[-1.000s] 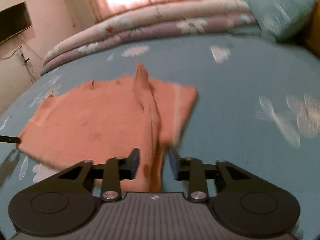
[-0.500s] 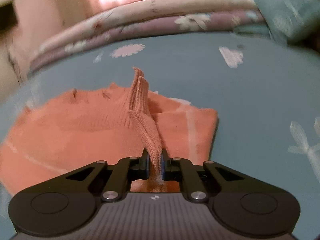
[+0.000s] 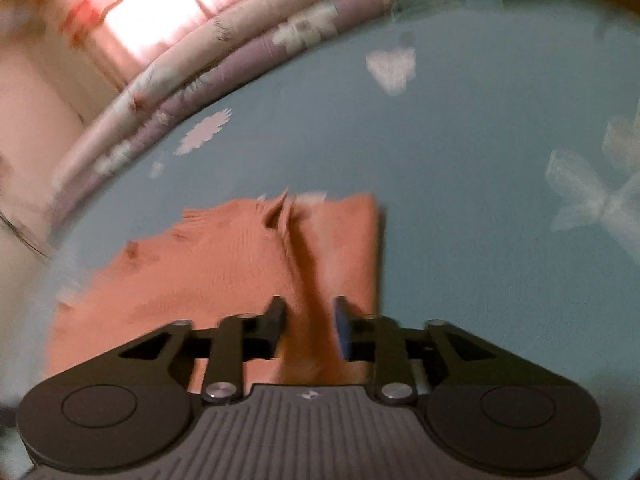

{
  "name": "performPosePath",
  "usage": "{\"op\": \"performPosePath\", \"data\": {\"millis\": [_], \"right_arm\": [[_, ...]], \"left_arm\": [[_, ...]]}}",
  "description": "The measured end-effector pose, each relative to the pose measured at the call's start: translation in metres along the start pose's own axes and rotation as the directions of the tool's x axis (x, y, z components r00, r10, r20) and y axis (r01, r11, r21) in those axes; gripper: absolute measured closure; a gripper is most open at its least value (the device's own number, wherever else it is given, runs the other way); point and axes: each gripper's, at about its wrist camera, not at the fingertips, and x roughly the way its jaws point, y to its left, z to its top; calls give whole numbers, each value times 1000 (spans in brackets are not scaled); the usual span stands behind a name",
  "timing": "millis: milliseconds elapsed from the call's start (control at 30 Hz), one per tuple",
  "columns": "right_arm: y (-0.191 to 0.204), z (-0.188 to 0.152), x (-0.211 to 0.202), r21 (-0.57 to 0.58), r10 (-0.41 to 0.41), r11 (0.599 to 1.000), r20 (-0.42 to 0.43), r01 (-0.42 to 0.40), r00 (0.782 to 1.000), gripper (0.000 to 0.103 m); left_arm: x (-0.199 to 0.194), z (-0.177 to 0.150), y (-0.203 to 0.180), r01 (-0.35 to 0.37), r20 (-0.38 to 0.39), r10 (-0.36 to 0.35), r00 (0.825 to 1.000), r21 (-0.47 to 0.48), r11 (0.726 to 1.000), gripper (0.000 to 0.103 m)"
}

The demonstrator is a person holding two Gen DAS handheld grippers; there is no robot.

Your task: Fold clothes

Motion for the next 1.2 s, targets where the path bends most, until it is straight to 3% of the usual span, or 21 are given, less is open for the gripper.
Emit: {"op": "performPosePath", "data": {"millis": [67, 133, 233, 333, 433, 500, 567, 667, 733, 800, 867, 900, 933, 967, 1067, 1200], "right_arm": [[16, -1, -11, -95, -42, 994, 68, 48, 997, 64], [28, -4, -21, -147, 28, 989, 74, -17, 997, 64], [37, -17, -24, -213, 157, 964, -15, -157, 987, 64], [31, -34, -19, -252, 158, 952, -76, -172, 985, 64], [3, -38, -16, -178, 143, 973, -54, -150, 988, 88], [-9, -37, -24, -89, 175, 980, -34, -178, 984, 87], [-3, -41, -39, -102, 161, 982, 12, -159, 987, 82], [11, -58, -57, -140, 210, 969, 27, -204, 977, 76], [20, -74, -58, -172, 169, 971, 4, -166, 986, 74], [25, -92, -54, -232, 65, 970, -20, -68, 998, 74], [32, -106, -59, -282, 3, 959, 9, 0, 1000, 74], [37, -108, -65, -280, 2, 960, 24, 5, 1000, 72], [41, -110, -70, -280, 7, 960, 38, 4, 999, 62], [46, -111, -74, -286, 35, 958, 47, -20, 998, 56], [61, -110, -71, -311, 160, 940, 30, -143, 987, 55], [70, -106, -39, -243, 279, 927, -70, -287, 958, 55]], "left_arm": [[4, 4, -11, 15, 1, -15, 1000, 34, 999, 57], [10, 6, -25, 54, 6, -54, 999, 78, 996, 55], [23, 6, -45, 101, -10, -101, 995, 135, 986, 50], [38, 0, -53, 103, -28, -100, 995, 159, 982, 49], [51, -6, -48, 65, -63, -56, 996, 141, 988, 49], [56, -10, -39, 21, -91, -12, 996, 96, 995, 49], [51, -11, -35, 17, -83, -11, 997, 64, 998, 49], [38, -9, -41, 38, -63, -35, 997, 49, 998, 46], [37, -2, -51, 62, -71, -58, 996, 52, 997, 46], [37, 9, -65, 83, -82, -76, 994, 86, 993, 45], [39, 21, -81, 92, -90, -80, 993, 131, 987, 42], [40, 27, -89, 92, -90, -79, 993, 148, 985, 41], [43, 32, -96, 101, -87, -88, 992, 151, 983, 41], [45, 37, -103, 130, -85, -119, 989, 141, 981, 41], [51, 38, -116, 241, -62, -238, 969, 57, 969, 41], [72, 23, -114, 393, -63, -408, 911, -165, 904, 41]]}}
